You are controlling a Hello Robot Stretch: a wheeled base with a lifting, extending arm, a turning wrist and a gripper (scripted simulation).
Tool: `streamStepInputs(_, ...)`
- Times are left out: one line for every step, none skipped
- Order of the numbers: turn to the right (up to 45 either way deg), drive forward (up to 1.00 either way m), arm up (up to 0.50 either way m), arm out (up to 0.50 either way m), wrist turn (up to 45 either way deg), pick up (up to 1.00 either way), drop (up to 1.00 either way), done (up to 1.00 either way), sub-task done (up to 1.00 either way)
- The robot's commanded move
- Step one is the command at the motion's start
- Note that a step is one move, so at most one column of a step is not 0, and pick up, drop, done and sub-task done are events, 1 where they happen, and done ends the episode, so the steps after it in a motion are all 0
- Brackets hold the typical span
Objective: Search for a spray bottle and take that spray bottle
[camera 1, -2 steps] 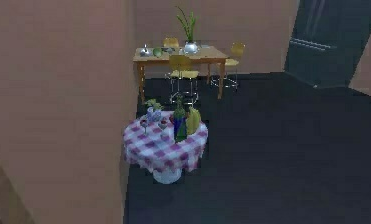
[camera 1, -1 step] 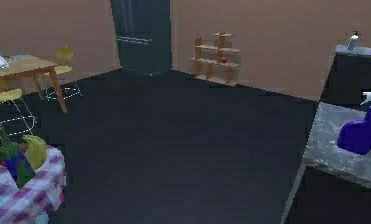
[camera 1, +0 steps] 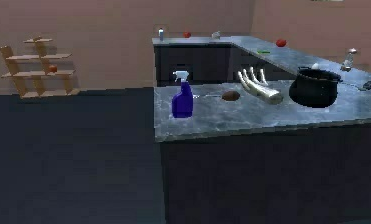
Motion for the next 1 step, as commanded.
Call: streamStepInputs(12.0, 0.00, 0.00, 0.00, 0.0, 0.00, 0.00, 0.00, 0.00)
